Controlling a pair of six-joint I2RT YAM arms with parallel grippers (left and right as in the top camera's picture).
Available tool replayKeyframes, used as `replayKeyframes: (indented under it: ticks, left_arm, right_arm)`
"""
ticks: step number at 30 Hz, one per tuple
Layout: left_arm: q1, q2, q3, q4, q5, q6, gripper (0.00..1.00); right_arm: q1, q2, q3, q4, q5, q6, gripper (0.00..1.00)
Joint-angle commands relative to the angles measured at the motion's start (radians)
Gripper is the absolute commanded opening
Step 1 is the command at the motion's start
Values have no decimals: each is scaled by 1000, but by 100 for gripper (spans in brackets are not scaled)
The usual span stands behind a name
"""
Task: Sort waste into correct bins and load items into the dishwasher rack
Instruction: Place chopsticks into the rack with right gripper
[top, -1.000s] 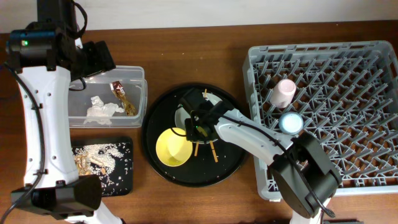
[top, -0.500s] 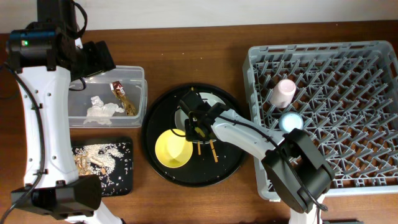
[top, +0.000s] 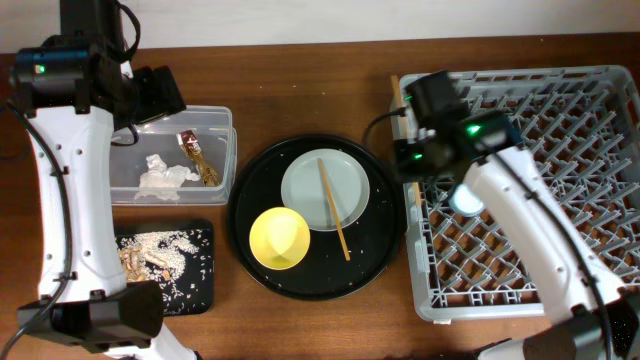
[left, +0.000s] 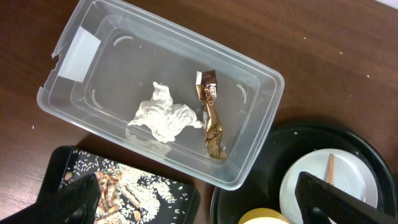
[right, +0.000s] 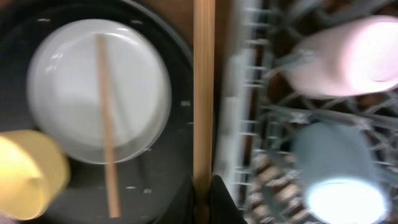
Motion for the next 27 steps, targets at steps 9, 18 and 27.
replayKeyframes:
  ticks: [9,18,27]
  left_arm:
    - [2,2,-1,-1,-11,-7,100]
    - [2,2,-1,-2,-11,-7,100]
    - [2,2,-1,-1,-11,-7,100]
  right_arm:
    - [-165,160,-5,-4,-19,-149,4]
    - [-165,171,-14,-3,-88,-149,36]
    - [75,171,-15,38,-349,-141,38]
